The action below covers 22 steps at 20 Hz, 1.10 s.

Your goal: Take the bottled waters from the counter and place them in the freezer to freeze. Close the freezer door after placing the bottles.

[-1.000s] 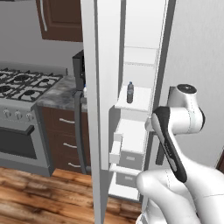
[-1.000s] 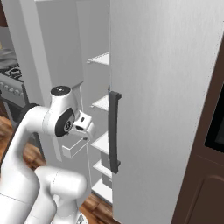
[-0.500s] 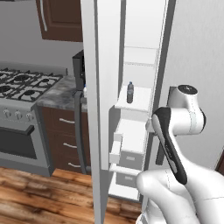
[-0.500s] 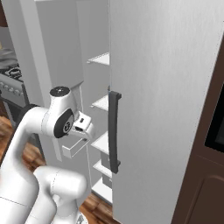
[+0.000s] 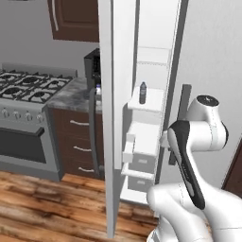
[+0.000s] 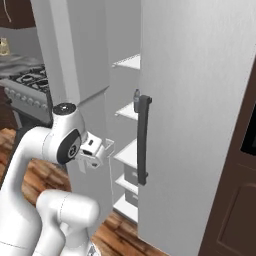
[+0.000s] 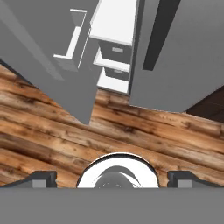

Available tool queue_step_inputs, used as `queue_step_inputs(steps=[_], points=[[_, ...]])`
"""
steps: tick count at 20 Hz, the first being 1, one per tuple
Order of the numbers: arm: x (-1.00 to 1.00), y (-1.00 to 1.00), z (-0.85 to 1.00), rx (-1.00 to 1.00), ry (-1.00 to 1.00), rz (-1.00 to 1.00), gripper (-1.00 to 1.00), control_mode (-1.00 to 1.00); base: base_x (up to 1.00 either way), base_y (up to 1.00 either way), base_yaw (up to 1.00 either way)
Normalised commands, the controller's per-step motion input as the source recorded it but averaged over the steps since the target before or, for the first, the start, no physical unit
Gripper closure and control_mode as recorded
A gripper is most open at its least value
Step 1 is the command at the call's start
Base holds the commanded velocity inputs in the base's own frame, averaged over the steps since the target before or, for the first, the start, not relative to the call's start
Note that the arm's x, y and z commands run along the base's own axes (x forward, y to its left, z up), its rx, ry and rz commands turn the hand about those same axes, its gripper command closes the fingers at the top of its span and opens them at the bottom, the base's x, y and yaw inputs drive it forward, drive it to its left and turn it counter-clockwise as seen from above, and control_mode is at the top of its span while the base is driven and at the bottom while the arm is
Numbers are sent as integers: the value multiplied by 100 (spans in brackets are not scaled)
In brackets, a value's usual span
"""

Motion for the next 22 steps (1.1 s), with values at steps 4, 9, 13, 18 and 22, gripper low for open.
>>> queue_step_inputs(steps=[4, 9, 13, 18, 22], points=[[0, 0, 0, 0, 0, 0, -100, 100, -32, 52, -6], [0, 0, 0, 0, 0, 0, -100, 100, -20, 86, -18], [0, 0, 0, 0, 0, 0, -100, 100, -6, 83, -19], [0, 0, 0, 0, 0, 0, -100, 100, 0, 91, -18], [0, 0, 0, 0, 0, 0, -100, 100, 7, 100, -21]])
